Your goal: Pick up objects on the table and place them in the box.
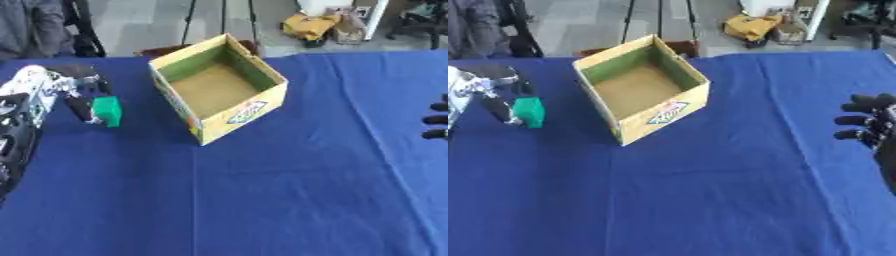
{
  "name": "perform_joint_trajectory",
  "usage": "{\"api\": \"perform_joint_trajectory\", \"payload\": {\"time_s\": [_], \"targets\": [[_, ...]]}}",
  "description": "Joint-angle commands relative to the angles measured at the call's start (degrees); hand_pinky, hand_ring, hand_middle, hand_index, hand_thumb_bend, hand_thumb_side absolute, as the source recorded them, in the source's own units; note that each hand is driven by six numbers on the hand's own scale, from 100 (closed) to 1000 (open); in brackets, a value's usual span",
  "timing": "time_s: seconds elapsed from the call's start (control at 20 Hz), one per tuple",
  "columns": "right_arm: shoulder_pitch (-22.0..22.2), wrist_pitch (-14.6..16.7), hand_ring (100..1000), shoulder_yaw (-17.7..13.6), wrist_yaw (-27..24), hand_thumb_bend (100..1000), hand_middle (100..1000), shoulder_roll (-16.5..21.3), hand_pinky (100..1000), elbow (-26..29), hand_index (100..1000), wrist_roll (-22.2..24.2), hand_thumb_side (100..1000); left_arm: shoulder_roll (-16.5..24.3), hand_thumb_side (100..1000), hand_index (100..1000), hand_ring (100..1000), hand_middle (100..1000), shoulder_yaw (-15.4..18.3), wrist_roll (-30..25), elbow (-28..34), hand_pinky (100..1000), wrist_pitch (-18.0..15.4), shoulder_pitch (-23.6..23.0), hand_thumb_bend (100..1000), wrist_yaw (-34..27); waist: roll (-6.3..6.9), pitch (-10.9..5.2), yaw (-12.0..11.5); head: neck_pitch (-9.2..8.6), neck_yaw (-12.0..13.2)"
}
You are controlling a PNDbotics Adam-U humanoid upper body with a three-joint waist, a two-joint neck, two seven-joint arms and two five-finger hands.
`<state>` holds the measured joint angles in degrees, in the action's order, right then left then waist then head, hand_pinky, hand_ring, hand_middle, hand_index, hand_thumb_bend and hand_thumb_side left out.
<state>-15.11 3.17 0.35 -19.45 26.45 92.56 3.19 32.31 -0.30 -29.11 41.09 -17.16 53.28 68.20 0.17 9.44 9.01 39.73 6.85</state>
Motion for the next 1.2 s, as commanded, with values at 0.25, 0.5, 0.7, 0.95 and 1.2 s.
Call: {"api": "perform_joint_trajectory", "payload": {"time_s": [0.25,0.5,0.7,0.95,1.2], "targets": [[-0.86,0.11,692,-0.70,0.57,100,710,0.80,598,0.41,816,0.20,892,1.44,244,784,734,704,0.50,-0.03,0.33,711,-0.11,1.08,574,0.39,-0.10,-0.37,0.21,-0.58,-0.24],[-0.94,0.12,693,-0.74,0.65,100,710,0.74,598,0.45,816,0.21,894,1.49,243,781,725,694,0.48,-0.15,0.27,708,-0.10,1.16,571,0.55,-0.07,0.03,0.31,-0.62,-0.26],[-0.97,0.12,693,-0.76,0.70,100,710,0.67,598,0.46,816,0.23,894,1.52,210,770,694,665,0.48,-0.11,0.24,687,0.00,1.19,558,0.72,-0.07,0.20,0.33,-0.58,-0.32],[-0.95,0.13,693,-0.78,0.71,100,710,0.65,598,0.45,816,0.25,894,1.56,117,741,605,598,0.52,0.46,0.24,619,0.57,1.12,501,1.13,-0.08,0.20,0.30,-0.58,-0.34],[-0.94,0.14,693,-0.82,0.70,100,710,0.65,598,0.43,816,0.27,893,1.58,100,638,488,469,0.66,2.22,0.40,513,1.56,0.97,331,1.23,-0.13,0.17,0.28,-0.56,-0.38]]}}
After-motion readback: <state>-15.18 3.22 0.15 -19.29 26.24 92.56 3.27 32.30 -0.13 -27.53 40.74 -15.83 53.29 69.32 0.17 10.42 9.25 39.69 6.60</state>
